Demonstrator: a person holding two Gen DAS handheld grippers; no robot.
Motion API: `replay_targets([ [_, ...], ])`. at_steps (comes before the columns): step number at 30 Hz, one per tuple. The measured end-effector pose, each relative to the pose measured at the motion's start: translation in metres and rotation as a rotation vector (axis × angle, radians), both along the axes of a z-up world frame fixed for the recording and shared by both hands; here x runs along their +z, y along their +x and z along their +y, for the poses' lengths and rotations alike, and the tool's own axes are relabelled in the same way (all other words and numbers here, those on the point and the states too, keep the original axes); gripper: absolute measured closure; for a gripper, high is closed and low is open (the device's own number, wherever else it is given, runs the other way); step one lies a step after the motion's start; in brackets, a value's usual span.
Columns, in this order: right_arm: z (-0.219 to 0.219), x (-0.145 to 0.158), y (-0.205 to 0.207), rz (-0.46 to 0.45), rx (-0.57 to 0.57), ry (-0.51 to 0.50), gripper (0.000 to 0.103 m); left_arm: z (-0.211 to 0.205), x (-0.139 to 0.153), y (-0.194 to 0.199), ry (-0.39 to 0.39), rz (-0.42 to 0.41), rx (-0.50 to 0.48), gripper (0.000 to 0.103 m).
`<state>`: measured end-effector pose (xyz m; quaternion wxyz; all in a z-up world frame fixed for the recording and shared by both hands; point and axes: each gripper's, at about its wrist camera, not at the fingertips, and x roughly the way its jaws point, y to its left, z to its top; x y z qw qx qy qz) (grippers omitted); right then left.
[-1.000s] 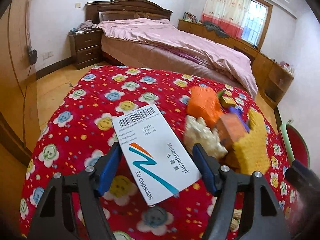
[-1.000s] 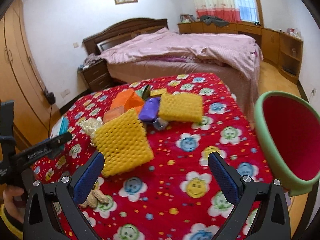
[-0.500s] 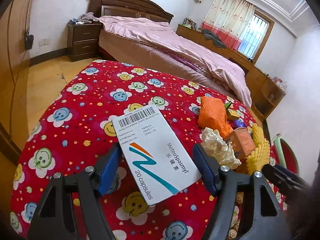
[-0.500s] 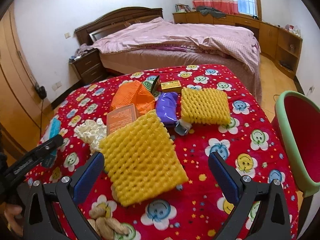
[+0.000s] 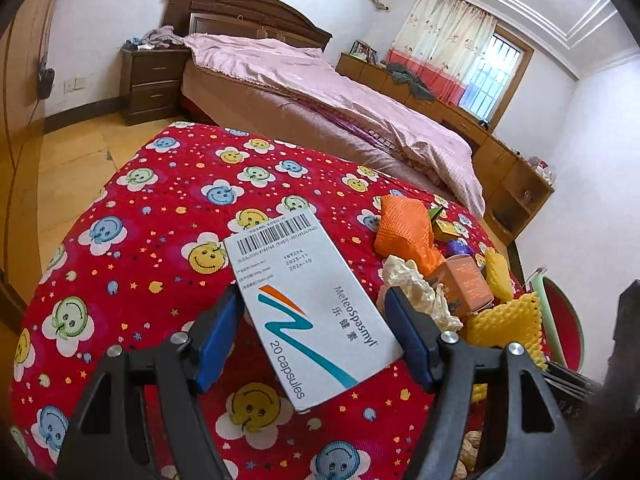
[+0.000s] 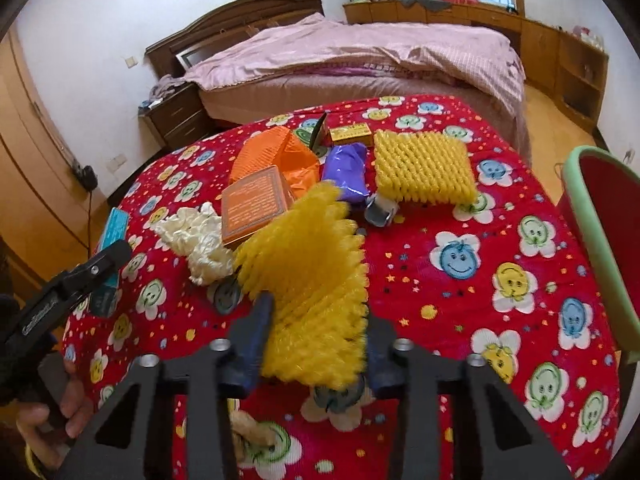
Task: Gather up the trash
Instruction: 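Carry the box and foam net over the red bin and release both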
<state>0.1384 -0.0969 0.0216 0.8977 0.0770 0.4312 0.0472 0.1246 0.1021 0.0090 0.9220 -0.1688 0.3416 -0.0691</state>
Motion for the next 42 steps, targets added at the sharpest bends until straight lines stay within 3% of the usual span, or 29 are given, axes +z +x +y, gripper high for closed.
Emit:
replay_targets([
  [2,0.001,0.004,-0.007,-0.019,0.007,-0.014,0.082,0.0,0.003,-0.003,0.007,-0.01,0.009,0.03],
  [7,-0.005,0.015,-0.024,-0.052,0.0,0.008,0.091,-0.002,0.016,-0.014,0.014,-0.027,0.019,0.03],
  [23,-0.054,0.064,-0.08,-0.192,-0.097,0.08,0.091,-0.048,0.073,-0.053,0.077,-0.106,-0.075,0.03],
  [42,-0.148,0.092,-0.125,-0.322,-0.268,0.061,0.091,-0.155,0.11,-0.062,0.106,-0.13,-0.268,0.03],
])
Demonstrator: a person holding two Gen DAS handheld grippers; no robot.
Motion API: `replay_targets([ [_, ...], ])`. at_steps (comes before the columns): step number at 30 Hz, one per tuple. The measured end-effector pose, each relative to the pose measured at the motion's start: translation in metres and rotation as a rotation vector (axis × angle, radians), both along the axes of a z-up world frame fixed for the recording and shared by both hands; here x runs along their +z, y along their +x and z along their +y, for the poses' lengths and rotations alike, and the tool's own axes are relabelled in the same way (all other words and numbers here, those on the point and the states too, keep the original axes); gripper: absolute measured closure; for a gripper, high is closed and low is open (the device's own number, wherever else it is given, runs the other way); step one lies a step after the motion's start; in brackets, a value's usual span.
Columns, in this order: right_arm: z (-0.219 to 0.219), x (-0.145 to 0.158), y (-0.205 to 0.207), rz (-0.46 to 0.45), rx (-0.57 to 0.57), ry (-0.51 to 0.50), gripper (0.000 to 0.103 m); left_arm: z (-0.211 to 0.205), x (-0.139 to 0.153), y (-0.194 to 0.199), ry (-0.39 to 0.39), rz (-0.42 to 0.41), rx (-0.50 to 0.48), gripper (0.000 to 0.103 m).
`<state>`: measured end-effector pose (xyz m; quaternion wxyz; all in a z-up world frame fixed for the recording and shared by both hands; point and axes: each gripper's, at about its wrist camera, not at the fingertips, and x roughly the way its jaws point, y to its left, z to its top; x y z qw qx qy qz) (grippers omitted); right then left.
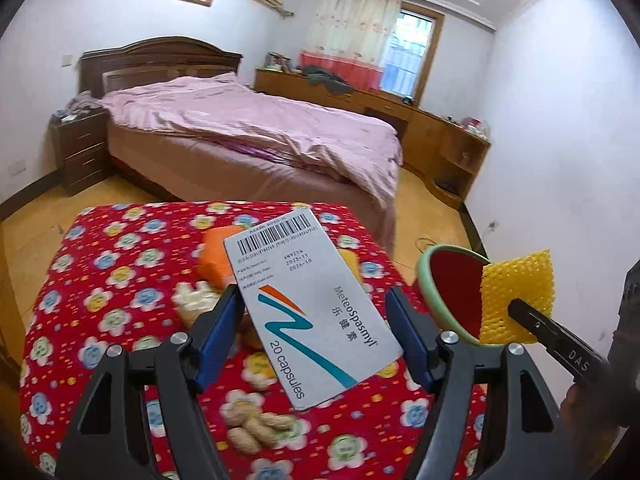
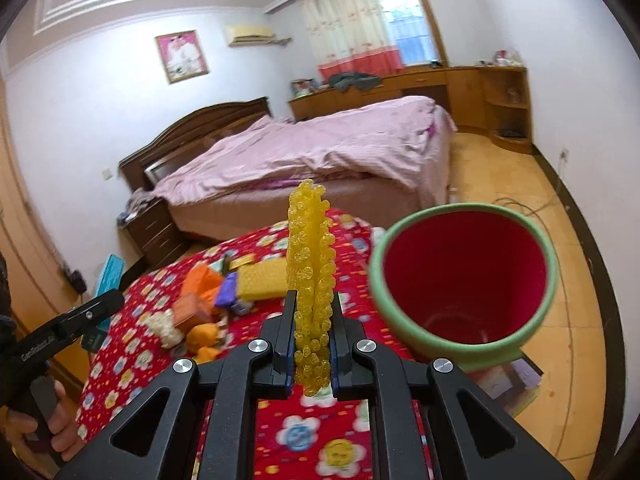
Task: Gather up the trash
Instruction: 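Carry the box and foam net over the red bin and release both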
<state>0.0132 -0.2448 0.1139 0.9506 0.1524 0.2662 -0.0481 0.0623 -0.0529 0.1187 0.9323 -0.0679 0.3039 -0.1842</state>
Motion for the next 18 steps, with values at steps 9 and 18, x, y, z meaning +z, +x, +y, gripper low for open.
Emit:
replay_targets([
  [9,-0.058,-0.016,-0.007,0.014,-0.117,0.052,0.091,-0.085,-0.007,0.019,0.066,0.02,-0.121,0.03],
  [18,-0.112,-0.035,-0.005,0.047,-0.209,0.093,0.091,-0.166,-0.021,0.042,0.087,0.053,-0.25,0.03],
])
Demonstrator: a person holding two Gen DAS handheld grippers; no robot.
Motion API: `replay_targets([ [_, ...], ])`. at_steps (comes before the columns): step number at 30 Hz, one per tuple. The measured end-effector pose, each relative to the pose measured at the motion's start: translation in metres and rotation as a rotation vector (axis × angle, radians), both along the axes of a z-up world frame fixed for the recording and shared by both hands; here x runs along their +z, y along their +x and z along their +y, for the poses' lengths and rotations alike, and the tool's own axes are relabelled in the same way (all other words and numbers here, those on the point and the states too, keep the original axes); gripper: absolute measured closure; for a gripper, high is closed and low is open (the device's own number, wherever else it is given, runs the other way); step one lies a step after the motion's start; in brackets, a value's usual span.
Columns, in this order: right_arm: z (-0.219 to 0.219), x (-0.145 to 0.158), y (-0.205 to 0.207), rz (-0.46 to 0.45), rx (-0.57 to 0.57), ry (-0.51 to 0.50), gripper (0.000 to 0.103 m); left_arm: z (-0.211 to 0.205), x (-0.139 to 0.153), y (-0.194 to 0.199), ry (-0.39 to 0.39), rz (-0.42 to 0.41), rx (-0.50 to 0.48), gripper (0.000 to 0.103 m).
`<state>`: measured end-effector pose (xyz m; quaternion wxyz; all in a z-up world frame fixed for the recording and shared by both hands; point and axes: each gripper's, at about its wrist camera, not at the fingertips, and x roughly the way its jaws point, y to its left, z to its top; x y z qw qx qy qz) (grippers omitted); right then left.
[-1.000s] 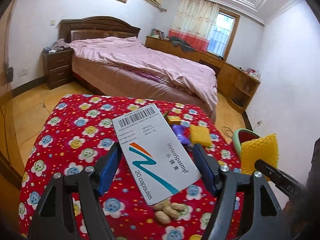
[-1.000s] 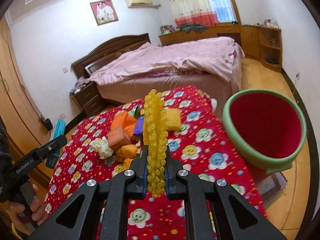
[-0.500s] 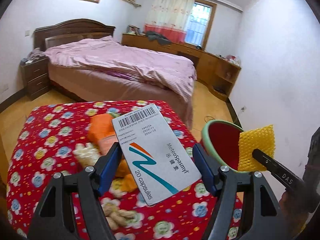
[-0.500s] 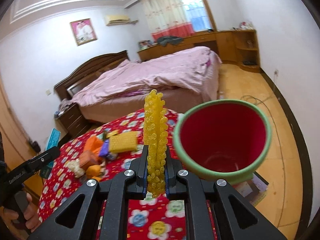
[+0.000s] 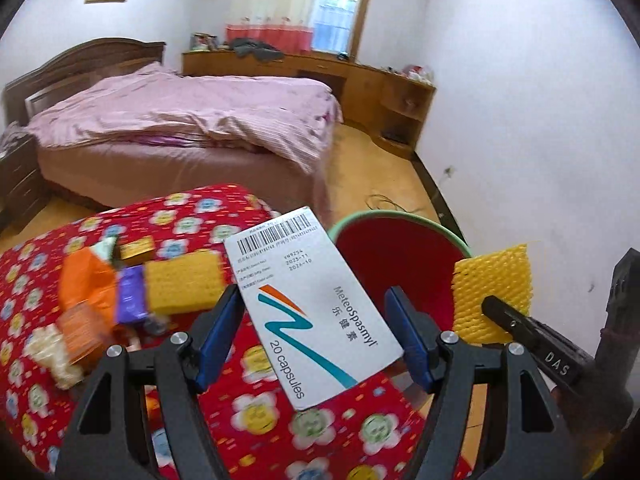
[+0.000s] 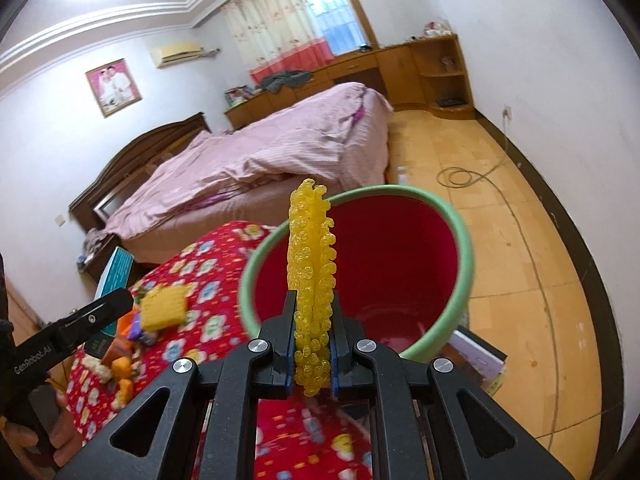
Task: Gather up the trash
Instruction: 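Carry the box and foam net over the red bin and release both, then move both open tools back over the quilt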
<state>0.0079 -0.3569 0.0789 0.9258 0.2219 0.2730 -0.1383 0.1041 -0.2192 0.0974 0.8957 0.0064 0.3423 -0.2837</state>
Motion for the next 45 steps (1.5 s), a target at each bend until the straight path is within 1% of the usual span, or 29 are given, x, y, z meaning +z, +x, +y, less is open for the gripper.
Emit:
replay_targets([
  [4,-0.018,-0.01,0.001,0.021,-0.033,-0.015,0.09,-0.026,-0.01,0.009,-0.003,0.021,-0.041,0.03],
  [10,-0.037,-0.024,0.005,0.047,-0.048,-0.003,0.09,-0.061,-0.032,0.025,0.027,0.055,-0.082,0.03],
  [17,-0.048,-0.032,0.01,0.052,-0.055,0.0,0.089,-0.084,-0.046,0.033,0.045,0.082,-0.108,0.029],
  [18,-0.048,-0.032,0.012,0.05,-0.056,0.001,0.088,-0.085,-0.047,0.033,0.047,0.081,-0.111,0.029],
  [19,-0.048,-0.032,0.012,0.046,-0.053,0.002,0.085,-0.087,-0.047,0.034,0.047,0.08,-0.11,0.028],
  [20,-0.048,-0.032,0.012,0.042,-0.05,0.004,0.082,-0.087,-0.048,0.035,0.044,0.08,-0.106,0.028],
  [21,-0.049,-0.033,0.011,0.034,-0.046,0.007,0.075,-0.088,-0.049,0.036,0.04,0.083,-0.102,0.026],
  [22,-0.049,-0.033,0.01,0.024,-0.044,0.013,0.072,-0.087,-0.05,0.038,0.038,0.087,-0.099,0.026],
  [24,-0.049,-0.032,0.01,0.014,-0.035,0.018,0.072,-0.086,-0.05,0.04,0.029,0.1,-0.093,0.026],
  [27,-0.044,-0.028,0.009,0.008,-0.024,0.002,0.07,-0.081,-0.049,0.04,0.016,0.113,-0.084,0.026],
  [29,-0.041,-0.025,0.008,0.006,-0.02,-0.012,0.069,-0.077,-0.047,0.039,0.008,0.113,-0.079,0.026],
  [38,-0.032,-0.015,-0.004,-0.009,-0.007,-0.011,0.068,-0.052,-0.032,0.023,-0.007,0.109,-0.047,0.026],
  [39,-0.031,-0.013,-0.006,-0.011,-0.003,-0.011,0.066,-0.046,-0.03,0.02,-0.011,0.107,-0.038,0.026],
  [40,-0.029,-0.011,-0.007,-0.014,0.0,-0.011,0.062,-0.043,-0.028,0.019,-0.012,0.107,-0.034,0.026],
  [42,-0.025,-0.008,-0.009,-0.016,0.007,-0.007,0.058,-0.033,-0.024,0.013,-0.016,0.101,-0.019,0.026],
  [45,-0.017,-0.003,-0.012,-0.025,0.026,0.002,0.055,-0.017,-0.018,0.004,-0.015,0.088,0.008,0.026],
])
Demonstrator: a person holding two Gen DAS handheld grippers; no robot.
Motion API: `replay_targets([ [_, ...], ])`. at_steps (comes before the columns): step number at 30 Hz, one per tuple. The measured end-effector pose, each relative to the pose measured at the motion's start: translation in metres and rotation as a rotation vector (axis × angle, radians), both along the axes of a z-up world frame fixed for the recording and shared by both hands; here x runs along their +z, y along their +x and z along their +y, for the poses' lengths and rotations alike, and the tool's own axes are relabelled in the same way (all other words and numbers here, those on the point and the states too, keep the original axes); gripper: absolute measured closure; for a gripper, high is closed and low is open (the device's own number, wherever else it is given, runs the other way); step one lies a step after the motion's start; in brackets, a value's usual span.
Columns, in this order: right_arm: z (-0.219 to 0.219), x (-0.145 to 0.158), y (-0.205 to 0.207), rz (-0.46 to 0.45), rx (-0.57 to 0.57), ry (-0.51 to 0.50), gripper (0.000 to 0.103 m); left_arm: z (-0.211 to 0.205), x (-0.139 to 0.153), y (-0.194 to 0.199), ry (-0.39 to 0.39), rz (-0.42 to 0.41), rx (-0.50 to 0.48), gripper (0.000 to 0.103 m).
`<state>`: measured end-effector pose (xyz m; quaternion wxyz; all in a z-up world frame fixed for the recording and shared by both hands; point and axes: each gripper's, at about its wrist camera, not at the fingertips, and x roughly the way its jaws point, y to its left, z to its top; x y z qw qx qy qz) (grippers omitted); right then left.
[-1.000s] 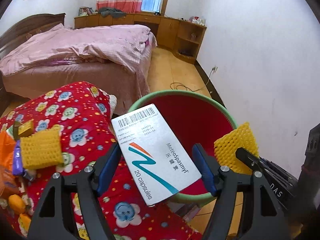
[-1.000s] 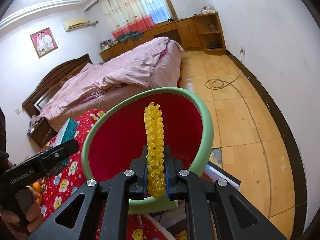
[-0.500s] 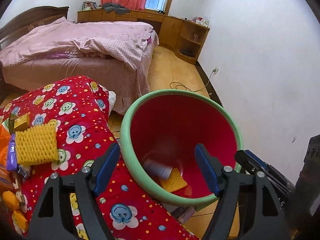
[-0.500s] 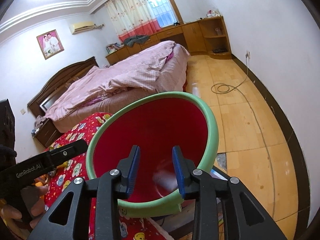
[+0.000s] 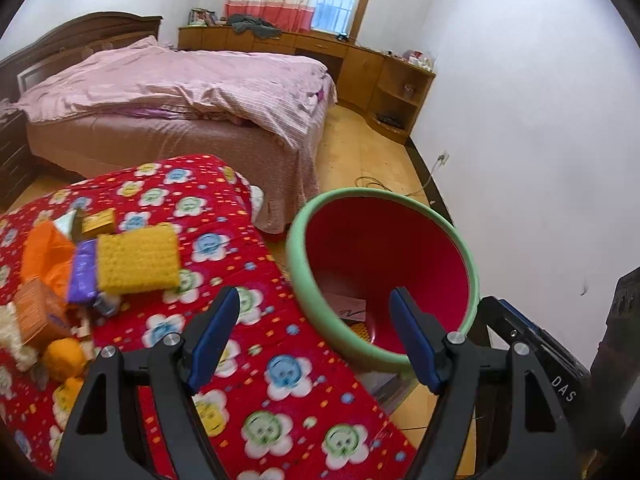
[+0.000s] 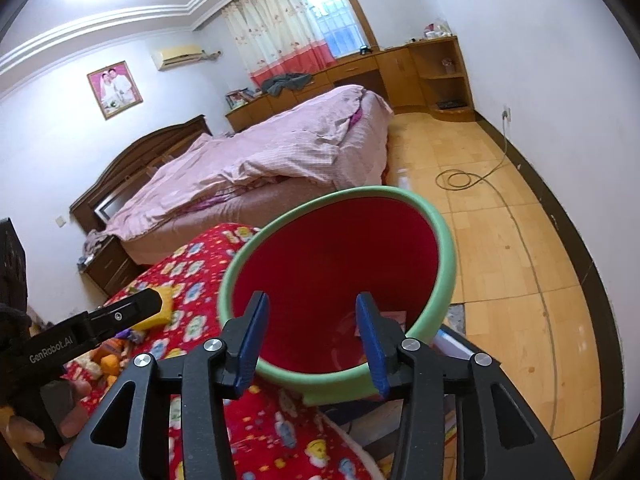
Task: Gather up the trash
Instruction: 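Move both open tools back over the quilt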
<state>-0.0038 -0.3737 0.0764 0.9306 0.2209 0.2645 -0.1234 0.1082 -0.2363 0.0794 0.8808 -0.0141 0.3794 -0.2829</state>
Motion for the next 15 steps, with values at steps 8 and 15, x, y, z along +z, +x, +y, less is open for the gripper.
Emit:
replay_targets([
  [8,0.032,0.011,-0.004,-0.008,0.067,-0.008,0.047,0.05,0.012,-0.018,-0.002,-0.022,0.096,0.026],
  [15,0.057,0.014,-0.001,0.002,0.108,0.002,0.044,0.098,0.014,-0.024,-0.01,-0.021,0.188,0.026],
])
